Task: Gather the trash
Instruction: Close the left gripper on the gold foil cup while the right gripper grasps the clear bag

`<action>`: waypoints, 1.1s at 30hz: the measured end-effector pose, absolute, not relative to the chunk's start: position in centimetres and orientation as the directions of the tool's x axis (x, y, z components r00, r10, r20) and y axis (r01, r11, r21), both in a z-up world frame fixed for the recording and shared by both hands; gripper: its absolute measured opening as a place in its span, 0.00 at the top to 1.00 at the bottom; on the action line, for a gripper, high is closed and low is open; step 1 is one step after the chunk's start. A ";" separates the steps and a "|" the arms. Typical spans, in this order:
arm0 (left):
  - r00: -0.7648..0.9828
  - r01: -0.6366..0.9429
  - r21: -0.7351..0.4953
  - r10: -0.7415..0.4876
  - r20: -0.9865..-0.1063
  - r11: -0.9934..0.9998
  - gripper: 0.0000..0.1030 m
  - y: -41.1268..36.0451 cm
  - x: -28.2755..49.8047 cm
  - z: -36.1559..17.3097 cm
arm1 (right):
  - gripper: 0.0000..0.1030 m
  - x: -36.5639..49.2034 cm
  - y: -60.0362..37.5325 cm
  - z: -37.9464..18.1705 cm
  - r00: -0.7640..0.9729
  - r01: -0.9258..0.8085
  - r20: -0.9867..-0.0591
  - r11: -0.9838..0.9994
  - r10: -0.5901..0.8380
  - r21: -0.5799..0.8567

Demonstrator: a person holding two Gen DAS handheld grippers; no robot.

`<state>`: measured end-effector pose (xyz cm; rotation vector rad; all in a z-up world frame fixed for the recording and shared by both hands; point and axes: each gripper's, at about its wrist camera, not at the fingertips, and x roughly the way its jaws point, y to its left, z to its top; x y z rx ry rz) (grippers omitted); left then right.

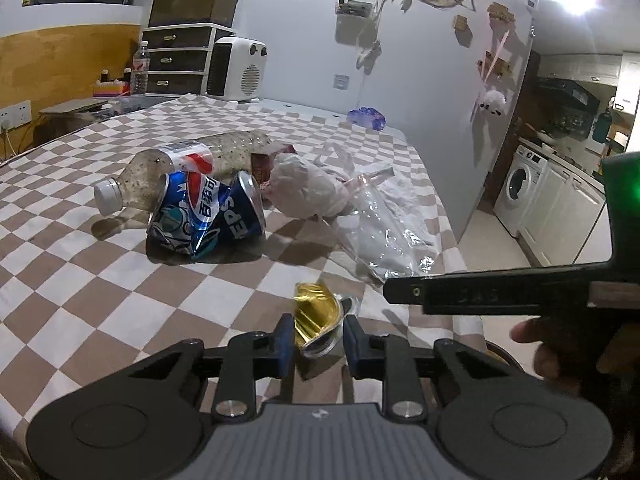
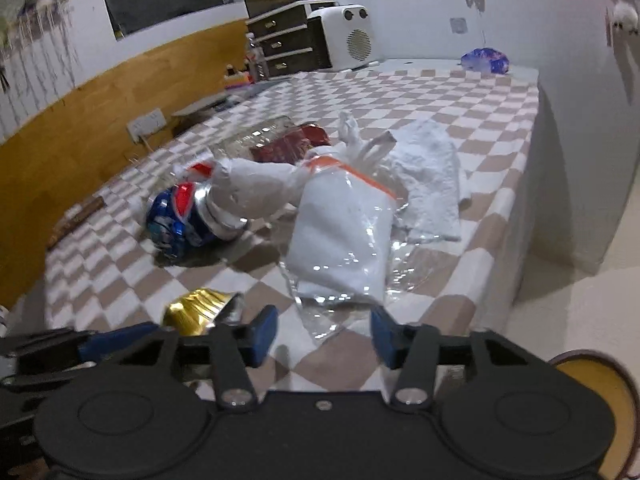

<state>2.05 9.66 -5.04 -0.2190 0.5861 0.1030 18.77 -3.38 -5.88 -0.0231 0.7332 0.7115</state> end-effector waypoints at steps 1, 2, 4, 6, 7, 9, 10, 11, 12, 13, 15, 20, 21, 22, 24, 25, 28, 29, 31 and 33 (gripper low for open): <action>0.829 -0.157 -0.179 0.031 -0.559 0.971 0.73 9.7 2.1 -5.1 | 0.31 18.7 -3.2 -6.0 0.540 -0.597 -0.624 0.780 0.564 0.188; 0.829 -0.157 -0.181 0.030 -0.558 0.971 0.73 9.8 2.1 -5.1 | 0.28 18.7 -2.9 -6.1 0.560 -0.594 -0.626 0.790 0.544 0.155; 0.832 -0.159 -0.183 0.032 -0.554 0.970 0.72 10.0 2.3 -5.1 | 0.27 18.8 -2.6 -6.4 0.572 -0.599 -0.633 0.793 0.521 0.112; 0.834 -0.162 -0.183 0.035 -0.551 0.970 0.70 10.3 2.6 -5.2 | 0.27 19.1 -2.5 -6.8 0.577 -0.617 -0.635 0.784 0.513 0.072; 0.835 -0.163 -0.182 0.037 -0.550 0.970 0.65 10.5 2.7 -5.1 | 0.27 19.1 -2.5 -6.9 0.587 -0.620 -0.635 0.783 0.503 0.048; 0.836 -0.165 -0.180 0.041 -0.547 0.970 0.54 10.8 3.1 -5.3 | 0.26 19.6 -2.8 -6.9 0.596 -0.612 -0.635 0.790 0.491 0.037; 0.837 -0.166 -0.176 0.044 -0.546 0.970 0.53 10.9 3.3 -5.4 | 0.26 19.8 -3.1 -6.9 0.595 -0.607 -0.636 0.794 0.491 0.045; 0.836 -0.163 -0.173 0.043 -0.547 0.971 0.53 10.9 3.5 -5.5 | 0.27 20.1 -3.3 -6.9 0.599 -0.599 -0.636 0.799 0.486 0.046; 0.836 -0.156 -0.172 0.037 -0.548 0.973 0.53 10.9 3.8 -5.5 | 0.27 20.3 -3.6 -6.9 0.608 -0.590 -0.635 0.806 0.476 0.040; 0.835 -0.150 -0.175 0.030 -0.549 0.973 0.53 11.0 4.0 -5.6 | 0.27 20.4 -3.7 -6.9 0.618 -0.579 -0.636 0.814 0.463 0.030; 0.832 -0.138 -0.177 0.017 -0.554 0.974 0.53 10.8 4.5 -5.8 | 0.26 20.8 -4.0 -6.9 0.637 -0.553 -0.638 0.833 0.432 0.013; 0.825 -0.112 -0.182 -0.010 -0.565 0.977 0.53 10.0 5.5 -6.3 | 0.27 21.9 -5.2 -6.9 0.663 -0.485 -0.644 0.874 0.382 0.018; 0.828 -0.106 -0.190 -0.020 -0.561 0.976 0.53 9.9 5.6 -6.3 | 0.27 22.1 -5.4 -6.9 0.668 -0.474 -0.645 0.880 0.372 0.017; 0.831 -0.098 -0.201 -0.031 -0.556 0.975 0.53 9.8 5.7 -6.2 | 0.28 22.1 -5.6 -6.8 0.671 -0.468 -0.644 0.884 0.367 0.017; 0.836 -0.092 -0.218 -0.043 -0.547 0.972 0.53 9.8 5.8 -6.2 | 0.30 21.9 -5.8 -6.4 0.672 -0.468 -0.639 0.883 0.375 0.027; 0.838 -0.095 -0.222 -0.042 -0.545 0.970 0.55 9.7 5.8 -6.1 | 0.30 21.6 -5.9 -6.0 0.669 -0.473 -0.633 0.880 0.389 0.041; 0.834 -0.122 -0.238 -0.031 -0.551 0.963 0.55 10.1 6.2 -6.2 | 0.30 21.3 -5.9 -4.8 0.652 -0.483 -0.613 0.868 0.446 0.118; 0.830 -0.134 -0.250 -0.029 -0.557 0.959 0.57 10.3 6.3 -6.3 | 0.30 21.3 -5.8 -4.4 0.650 -0.481 -0.606 0.865 0.459 0.139; 0.825 -0.154 -0.273 -0.029 -0.565 0.950 0.70 10.7 6.4 -6.5 | 0.29 21.4 -4.9 -3.4 0.653 -0.477 -0.586 0.861 0.481 0.176; 0.825 -0.162 -0.281 -0.027 -0.565 0.946 0.70 11.1 6.4 -6.5 | 0.28 21.9 -3.7 -2.6 0.665 -0.460 -0.566 0.864 0.488 0.204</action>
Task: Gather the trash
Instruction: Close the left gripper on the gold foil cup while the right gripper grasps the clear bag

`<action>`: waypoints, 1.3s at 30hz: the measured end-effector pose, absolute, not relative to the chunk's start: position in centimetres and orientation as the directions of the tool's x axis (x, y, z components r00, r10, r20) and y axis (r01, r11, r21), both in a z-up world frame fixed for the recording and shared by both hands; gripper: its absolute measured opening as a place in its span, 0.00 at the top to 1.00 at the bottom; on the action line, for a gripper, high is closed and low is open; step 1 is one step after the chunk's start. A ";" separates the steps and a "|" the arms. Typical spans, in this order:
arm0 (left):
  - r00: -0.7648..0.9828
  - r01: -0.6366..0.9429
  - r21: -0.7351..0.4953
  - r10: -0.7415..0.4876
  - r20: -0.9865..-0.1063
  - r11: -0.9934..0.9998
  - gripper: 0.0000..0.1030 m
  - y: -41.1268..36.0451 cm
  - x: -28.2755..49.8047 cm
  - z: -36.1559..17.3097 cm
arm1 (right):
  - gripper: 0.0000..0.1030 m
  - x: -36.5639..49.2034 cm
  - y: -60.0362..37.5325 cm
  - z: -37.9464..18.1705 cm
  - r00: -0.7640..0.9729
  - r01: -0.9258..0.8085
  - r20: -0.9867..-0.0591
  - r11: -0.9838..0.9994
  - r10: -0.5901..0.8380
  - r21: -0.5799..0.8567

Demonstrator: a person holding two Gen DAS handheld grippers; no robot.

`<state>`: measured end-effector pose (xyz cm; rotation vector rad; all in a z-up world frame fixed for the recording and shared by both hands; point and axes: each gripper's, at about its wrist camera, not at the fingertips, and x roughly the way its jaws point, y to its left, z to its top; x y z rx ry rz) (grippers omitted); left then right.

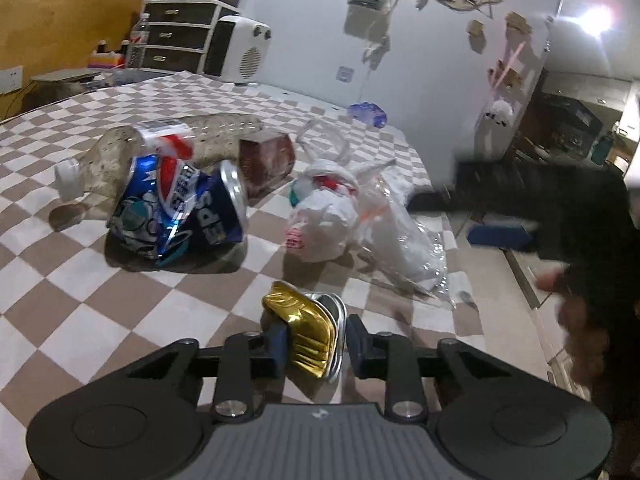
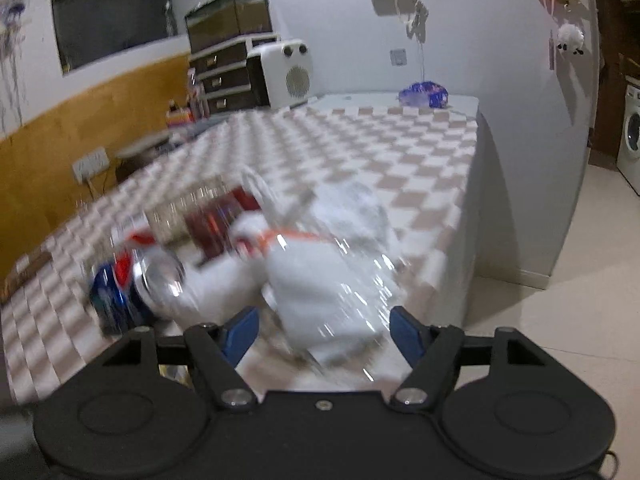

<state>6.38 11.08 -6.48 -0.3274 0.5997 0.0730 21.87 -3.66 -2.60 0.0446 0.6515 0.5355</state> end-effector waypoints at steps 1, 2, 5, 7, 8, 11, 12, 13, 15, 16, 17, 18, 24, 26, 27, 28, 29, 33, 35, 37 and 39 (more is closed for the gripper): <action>0.824 -0.161 -0.286 -0.031 -0.565 0.945 0.71 11.2 6.3 -6.4 | 0.26 22.2 -3.0 -2.3 0.669 -0.451 -0.556 0.864 0.493 0.223; 0.824 -0.161 -0.286 -0.030 -0.565 0.945 0.71 11.3 6.2 -6.4 | 0.26 22.7 -2.4 -2.0 0.672 -0.438 -0.548 0.864 0.498 0.248; 0.825 -0.164 -0.278 -0.022 -0.564 0.947 0.71 11.6 5.7 -6.2 | 0.26 24.3 -0.4 -1.7 0.671 -0.378 -0.549 0.867 0.498 0.325; 0.825 -0.162 -0.279 -0.025 -0.564 0.947 0.71 11.8 5.4 -6.2 | 0.26 25.3 0.7 -1.9 0.675 -0.341 -0.560 0.876 0.481 0.341; 0.825 -0.161 -0.281 -0.027 -0.565 0.946 0.72 11.9 5.3 -6.3 | 0.25 25.6 1.3 -2.1 0.678 -0.330 -0.566 0.882 0.469 0.336; 0.825 -0.163 -0.288 -0.030 -0.564 0.944 0.72 12.0 5.0 -6.4 | 0.23 26.5 2.9 -2.8 0.694 -0.293 -0.588 0.909 0.415 0.295; 0.825 -0.163 -0.291 -0.031 -0.564 0.943 0.72 12.1 4.9 -6.4 | 0.23 26.9 3.2 -3.1 0.691 -0.274 -0.608 0.920 0.391 0.280; 0.826 -0.164 -0.293 -0.032 -0.563 0.942 0.72 12.1 4.8 -6.4 | 0.24 27.0 3.3 -3.4 0.692 -0.256 -0.620 0.929 0.368 0.267; 0.826 -0.169 -0.295 -0.028 -0.563 0.941 0.72 12.2 4.8 -6.3 | 0.30 26.9 2.8 -3.7 0.690 -0.237 -0.637 0.939 0.342 0.248; 0.826 -0.171 -0.295 -0.026 -0.564 0.940 0.72 12.2 4.8 -6.3 | 0.32 26.9 2.4 -3.7 0.686 -0.247 -0.638 0.937 0.348 0.246; 0.826 -0.174 -0.295 -0.024 -0.564 0.939 0.72 12.2 4.7 -6.3 | 0.36 26.7 2.0 -3.7 0.676 -0.265 -0.641 0.931 0.364 0.250; 0.825 -0.177 -0.296 -0.022 -0.564 0.939 0.72 12.3 4.7 -6.3 | 0.39 26.4 1.5 -3.5 0.666 -0.287 -0.641 0.924 0.381 0.252; 0.821 -0.185 -0.289 -0.014 -0.570 0.939 0.72 12.3 4.1 -6.0 | 0.71 23.3 -0.7 -1.6 0.639 -0.409 -0.613 0.880 0.464 0.240; 0.823 -0.182 -0.281 -0.010 -0.567 0.942 0.72 12.1 3.8 -5.8 | 0.79 22.3 -1.6 -0.9 0.645 -0.428 -0.593 0.870 0.483 0.244; 0.825 -0.181 -0.280 -0.009 -0.565 0.943 0.72 12.1 3.7 -5.7 | 0.80 21.8 -2.1 -0.6 0.650 -0.431 -0.584 0.869 0.487 0.244; 0.827 -0.181 -0.279 -0.008 -0.562 0.943 0.72 12.0 3.5 -5.6 | 0.81 21.3 -2.6 -0.2 0.653 -0.435 -0.575 0.865 0.493 0.248; 0.830 -0.181 -0.278 -0.005 -0.558 0.943 0.72 12.0 3.4 -5.5 | 0.83 20.9 -3.0 0.0 0.652 -0.440 -0.567 0.861 0.503 0.256; 0.843 -0.182 -0.273 0.007 -0.539 0.944 0.72 11.9 2.8 -4.6 | 0.86 19.4 -4.6 1.2 0.639 -0.461 -0.537 0.833 0.551 0.306; 0.851 -0.181 -0.274 0.011 -0.524 0.945 0.72 12.0 2.4 -4.1 | 0.88 18.6 -5.2 2.0 0.615 -0.481 -0.522 0.806 0.591 0.345; 0.859 -0.179 -0.274 0.014 -0.512 0.945 0.72 11.9 2.0 -3.8 | 0.89 17.9 -5.9 2.5 0.582 -0.498 -0.507 0.772 0.636 0.396; 0.863 -0.175 -0.271 0.015 -0.505 0.947 0.72 11.8 1.9 -3.5 | 0.90 17.5 -6.5 2.6 0.539 -0.501 -0.509 0.741 0.671 0.447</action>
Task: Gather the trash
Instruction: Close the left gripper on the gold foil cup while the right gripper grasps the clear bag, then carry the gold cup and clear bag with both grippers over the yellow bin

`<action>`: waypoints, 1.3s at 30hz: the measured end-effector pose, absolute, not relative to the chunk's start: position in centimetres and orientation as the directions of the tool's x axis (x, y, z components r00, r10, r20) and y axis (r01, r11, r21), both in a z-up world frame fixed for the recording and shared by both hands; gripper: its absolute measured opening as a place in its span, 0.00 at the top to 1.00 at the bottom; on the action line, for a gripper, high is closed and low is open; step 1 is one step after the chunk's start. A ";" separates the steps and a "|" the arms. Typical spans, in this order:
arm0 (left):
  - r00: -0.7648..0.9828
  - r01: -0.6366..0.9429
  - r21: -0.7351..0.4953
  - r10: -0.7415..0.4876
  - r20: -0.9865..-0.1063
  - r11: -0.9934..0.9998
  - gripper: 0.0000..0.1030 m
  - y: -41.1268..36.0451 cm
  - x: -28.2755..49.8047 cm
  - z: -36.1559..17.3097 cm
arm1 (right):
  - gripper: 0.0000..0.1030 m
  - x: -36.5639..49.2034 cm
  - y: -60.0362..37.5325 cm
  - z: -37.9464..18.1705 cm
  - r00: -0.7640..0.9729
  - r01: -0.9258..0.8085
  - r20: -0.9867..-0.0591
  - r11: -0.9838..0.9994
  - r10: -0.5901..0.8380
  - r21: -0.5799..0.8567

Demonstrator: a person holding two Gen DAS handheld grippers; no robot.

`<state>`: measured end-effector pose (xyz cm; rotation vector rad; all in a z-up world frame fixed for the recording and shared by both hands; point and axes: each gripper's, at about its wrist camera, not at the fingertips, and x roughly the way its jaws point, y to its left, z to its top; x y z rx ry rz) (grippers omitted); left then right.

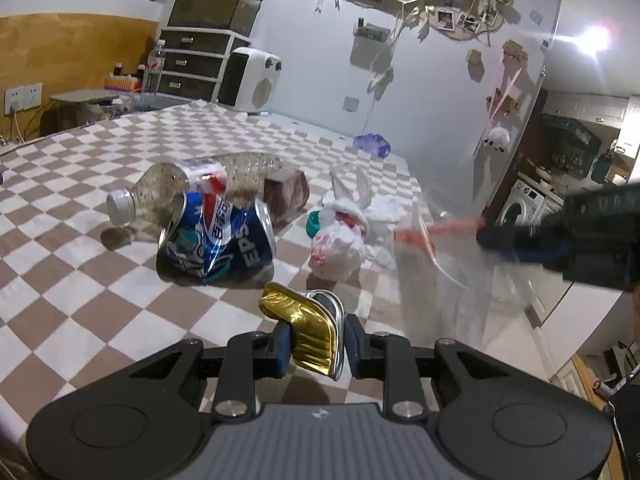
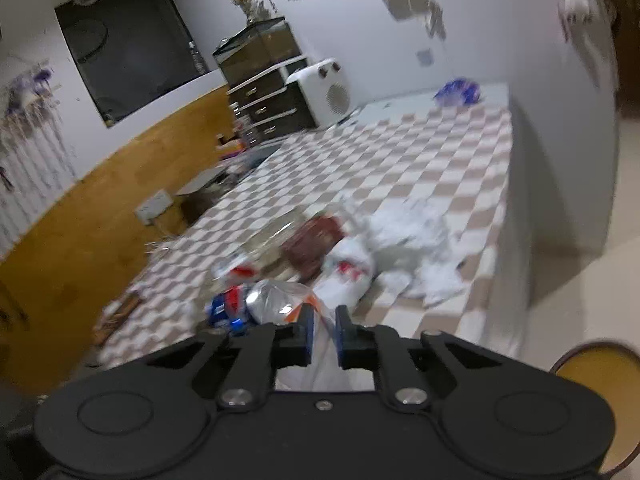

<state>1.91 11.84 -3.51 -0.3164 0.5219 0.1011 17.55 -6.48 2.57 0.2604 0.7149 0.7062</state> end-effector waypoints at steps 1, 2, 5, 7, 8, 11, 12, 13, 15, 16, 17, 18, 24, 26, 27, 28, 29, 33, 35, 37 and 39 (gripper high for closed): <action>0.864 -0.173 -0.270 0.014 -0.503 0.947 0.72 11.7 2.0 -3.4 | 0.91 17.5 -6.7 2.5 0.525 -0.497 -0.517 0.736 0.677 0.459; 0.865 -0.169 -0.270 0.011 -0.502 0.948 0.72 11.5 2.0 -3.4 | 0.92 17.3 -6.8 2.3 0.522 -0.494 -0.527 0.742 0.670 0.453; 0.865 -0.155 -0.271 -0.002 -0.502 0.950 0.72 11.1 2.1 -3.4 | 0.92 16.8 -7.2 1.9 0.573 -0.486 -0.543 0.788 0.614 0.378; 0.864 -0.147 -0.271 -0.010 -0.504 0.951 0.72 10.8 2.2 -3.5 | 0.91 16.8 -7.5 1.9 0.578 -0.489 -0.548 0.794 0.605 0.360; 0.864 -0.145 -0.271 -0.012 -0.504 0.952 0.72 10.7 2.2 -3.5 | 0.90 16.7 -7.7 1.9 0.573 -0.500 -0.547 0.789 0.610 0.356; 0.865 -0.141 -0.268 -0.013 -0.501 0.953 0.72 10.5 2.1 -3.4 | 0.82 16.2 -7.3 2.1 0.556 -0.541 -0.546 0.772 0.627 0.335; 0.866 -0.141 -0.266 -0.012 -0.500 0.954 0.72 10.5 2.0 -3.3 | 0.80 16.1 -7.1 2.2 0.554 -0.553 -0.547 0.769 0.627 0.321; 0.867 -0.142 -0.264 -0.008 -0.498 0.954 0.72 10.5 1.8 -3.2 | 0.76 16.0 -6.9 2.2 0.557 -0.558 -0.551 0.771 0.622 0.308; 0.869 -0.148 -0.260 0.000 -0.495 0.954 0.72 10.5 1.6 -3.1 | 0.70 15.8 -6.7 2.2 0.564 -0.564 -0.554 0.776 0.612 0.283; 0.869 -0.151 -0.258 0.003 -0.494 0.954 0.72 10.6 1.5 -3.0 | 0.69 15.7 -6.6 2.2 0.571 -0.567 -0.553 0.779 0.607 0.270; 0.870 -0.153 -0.257 0.007 -0.492 0.954 0.72 10.6 1.4 -2.9 | 0.69 15.5 -6.4 2.2 0.579 -0.569 -0.554 0.783 0.598 0.252; 0.871 -0.153 -0.255 0.009 -0.490 0.955 0.72 10.6 1.3 -2.8 | 0.70 15.4 -6.4 2.3 0.587 -0.572 -0.555 0.787 0.590 0.232; 0.879 -0.140 -0.259 -0.001 -0.477 0.956 0.72 10.3 1.0 -2.5 | 0.85 14.8 -6.8 2.3 0.611 -0.573 -0.608 0.813 0.507 0.102; 0.878 -0.136 -0.261 -0.006 -0.479 0.956 0.72 10.2 1.2 -2.5 | 0.87 14.9 -7.5 1.7 0.598 -0.568 -0.627 0.816 0.500 0.108; 0.877 -0.133 -0.258 -0.008 -0.480 0.957 0.72 10.0 1.3 -2.4 | 0.87 15.0 -7.9 1.4 0.594 -0.558 -0.628 0.820 0.504 0.130; 0.877 -0.131 -0.255 -0.008 -0.480 0.958 0.72 9.9 1.3 -2.4 | 0.88 15.1 -8.3 1.2 0.594 -0.549 -0.625 0.823 0.507 0.147; 0.878 -0.128 -0.251 -0.008 -0.479 0.959 0.72 9.8 1.3 -2.3 | 0.89 15.1 -8.7 1.0 0.592 -0.542 -0.618 0.823 0.518 0.171; 0.886 -0.128 -0.240 0.002 -0.464 0.962 0.72 9.5 1.2 -1.5 | 0.91 14.7 -9.5 1.0 0.587 -0.532 -0.582 0.811 0.562 0.246; 0.889 -0.132 -0.236 0.009 -0.458 0.963 0.72 9.5 1.2 -1.1 | 0.94 14.5 -9.7 1.4 0.601 -0.528 -0.560 0.810 0.569 0.256; 0.891 -0.132 -0.232 0.013 -0.453 0.964 0.73 9.4 1.2 -0.5 | 0.94 14.3 -9.9 2.0 0.617 -0.524 -0.540 0.811 0.573 0.262; 0.894 -0.130 -0.225 0.017 -0.447 0.966 0.73 9.2 1.2 0.1 | 0.94 14.0 -10.4 2.4 0.640 -0.515 -0.520 0.818 0.566 0.257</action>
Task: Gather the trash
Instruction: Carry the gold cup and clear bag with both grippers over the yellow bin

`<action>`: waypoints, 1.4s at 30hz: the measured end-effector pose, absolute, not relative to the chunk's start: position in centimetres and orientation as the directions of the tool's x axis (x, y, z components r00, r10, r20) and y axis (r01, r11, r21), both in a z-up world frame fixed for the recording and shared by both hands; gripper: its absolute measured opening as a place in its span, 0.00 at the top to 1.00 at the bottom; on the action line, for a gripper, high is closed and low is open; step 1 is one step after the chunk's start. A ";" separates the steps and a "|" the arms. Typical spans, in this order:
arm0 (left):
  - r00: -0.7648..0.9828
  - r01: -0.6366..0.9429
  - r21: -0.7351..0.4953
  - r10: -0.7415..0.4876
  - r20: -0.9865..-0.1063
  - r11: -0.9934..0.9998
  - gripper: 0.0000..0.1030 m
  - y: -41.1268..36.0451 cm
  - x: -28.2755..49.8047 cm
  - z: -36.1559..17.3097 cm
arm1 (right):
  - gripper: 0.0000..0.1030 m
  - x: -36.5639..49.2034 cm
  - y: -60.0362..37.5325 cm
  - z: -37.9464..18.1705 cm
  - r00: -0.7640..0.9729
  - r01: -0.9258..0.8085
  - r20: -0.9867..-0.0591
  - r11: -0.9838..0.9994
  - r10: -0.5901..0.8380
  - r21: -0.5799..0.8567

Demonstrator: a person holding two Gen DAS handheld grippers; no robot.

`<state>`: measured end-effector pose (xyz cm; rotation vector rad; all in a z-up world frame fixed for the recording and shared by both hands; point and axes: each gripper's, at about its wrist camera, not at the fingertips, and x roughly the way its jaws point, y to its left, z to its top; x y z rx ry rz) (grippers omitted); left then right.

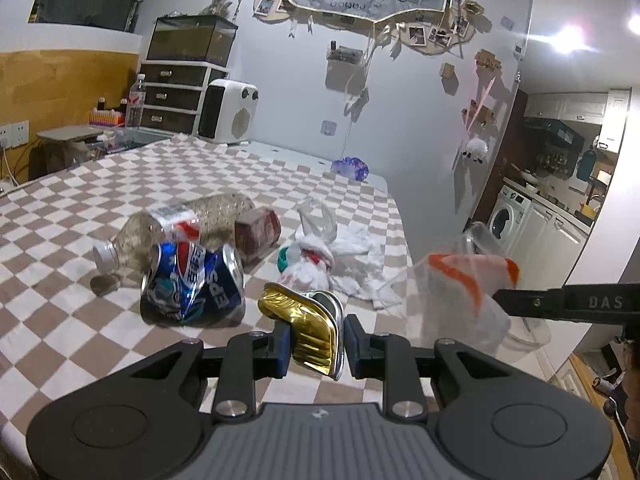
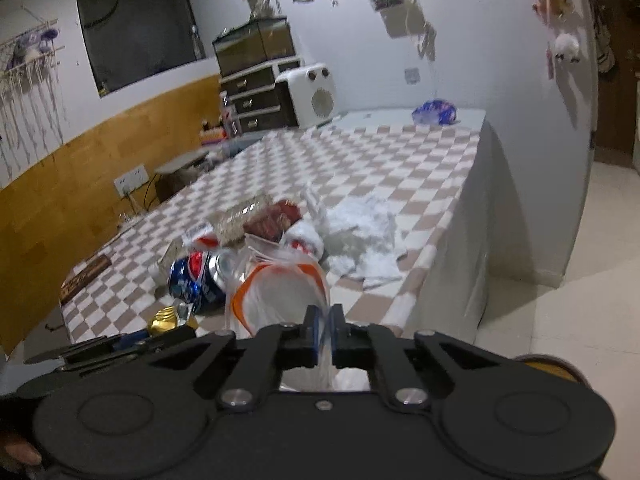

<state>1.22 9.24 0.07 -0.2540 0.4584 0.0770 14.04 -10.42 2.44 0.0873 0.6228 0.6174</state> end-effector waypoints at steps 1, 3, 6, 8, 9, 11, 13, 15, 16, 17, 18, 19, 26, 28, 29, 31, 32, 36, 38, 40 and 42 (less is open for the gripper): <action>0.896 -0.129 -0.222 0.017 -0.444 0.966 0.73 9.1 1.3 0.3 | 0.94 14.0 -10.7 2.6 0.646 -0.511 -0.512 0.819 0.566 0.260; 0.899 -0.118 -0.218 0.011 -0.437 0.969 0.73 8.7 1.5 0.8 | 0.95 13.8 -11.5 2.9 0.658 -0.501 -0.497 0.822 0.565 0.272; 0.903 -0.098 -0.206 -0.001 -0.431 0.974 0.73 7.6 2.0 1.4 | 0.95 13.6 -13.0 3.2 0.682 -0.478 -0.479 0.833 0.552 0.279; 0.903 -0.077 -0.200 -0.017 -0.429 0.977 0.73 6.8 2.4 1.6 | 0.95 13.5 -14.0 3.3 0.695 -0.462 -0.471 0.840 0.543 0.286; 0.903 -0.062 -0.200 -0.031 -0.430 0.978 0.73 6.3 2.6 1.6 | 0.95 13.4 -14.7 3.3 0.704 -0.451 -0.467 0.845 0.535 0.289; 0.899 -0.037 -0.201 -0.055 -0.434 0.979 0.73 5.3 3.2 1.8 | 0.95 13.3 -15.8 3.3 0.718 -0.429 -0.463 0.855 0.519 0.292; 0.895 -0.012 -0.199 -0.078 -0.439 0.980 0.73 4.1 3.9 1.8 | 0.95 13.2 -17.2 3.2 0.734 -0.403 -0.462 0.867 0.497 0.293; 0.891 0.015 -0.195 -0.102 -0.443 0.981 0.73 2.8 4.6 1.9 | 0.95 13.1 -18.5 3.1 0.749 -0.377 -0.462 0.879 0.475 0.293; 0.889 0.026 -0.194 -0.112 -0.445 0.981 0.73 2.2 4.9 1.9 | 0.95 13.1 -19.2 3.0 0.757 -0.361 -0.462 0.885 0.462 0.293; 0.886 0.039 -0.191 -0.123 -0.448 0.981 0.73 1.6 5.3 1.9 | 0.95 13.1 -19.8 3.0 0.763 -0.348 -0.462 0.890 0.451 0.294; 0.883 0.050 -0.189 -0.132 -0.451 0.981 0.73 1.0 5.6 1.9 | 0.95 13.0 -20.5 2.9 0.771 -0.332 -0.462 0.896 0.438 0.296; 0.879 0.063 -0.188 -0.144 -0.454 0.980 0.73 0.3 5.9 1.9 | 0.95 13.0 -21.3 2.7 0.779 -0.315 -0.461 0.902 0.424 0.297; 0.859 0.148 -0.174 -0.214 -0.465 0.973 0.73 -4.4 8.8 2.4 | 0.95 13.0 -25.9 1.8 0.818 -0.210 -0.462 0.925 0.343 0.316; 0.852 0.177 -0.167 -0.235 -0.468 0.970 0.73 -5.9 9.7 2.6 | 0.95 13.2 -27.1 1.5 0.826 -0.180 -0.463 0.929 0.321 0.322; 0.849 0.191 -0.162 -0.246 -0.468 0.968 0.73 -6.8 10.2 2.6 | 0.95 13.2 -27.7 1.3 0.830 -0.165 -0.464 0.931 0.309 0.325; 0.838 0.227 -0.158 -0.275 -0.471 0.961 0.73 -8.4 11.0 2.6 | 0.95 13.3 -29.0 1.0 0.837 -0.133 -0.466 0.933 0.286 0.333; 0.832 0.245 -0.157 -0.291 -0.473 0.957 0.73 -9.3 11.4 2.6 | 0.95 13.3 -29.6 0.7 0.840 -0.115 -0.469 0.935 0.272 0.337; 0.799 0.303 -0.162 -0.343 -0.493 0.939 0.73 -12.1 13.5 2.0 | 0.95 13.7 -32.1 -0.4 0.845 -0.048 -0.486 0.937 0.223 0.346; 0.778 0.318 -0.172 -0.360 -0.514 0.932 0.73 -13.3 14.9 1.5 | 0.95 14.2 -33.0 -1.1 0.843 -0.016 -0.500 0.936 0.201 0.351; 0.750 0.336 -0.190 -0.384 -0.539 0.923 0.73 -14.3 16.4 0.7 | 0.95 14.7 -33.8 -1.9 0.838 0.017 -0.516 0.937 0.177 0.349; 0.722 0.348 -0.208 -0.403 -0.563 0.914 0.73 -15.0 17.8 -0.3 | 0.95 15.3 -34.4 -2.9 0.832 0.051 -0.535 0.938 0.150 0.342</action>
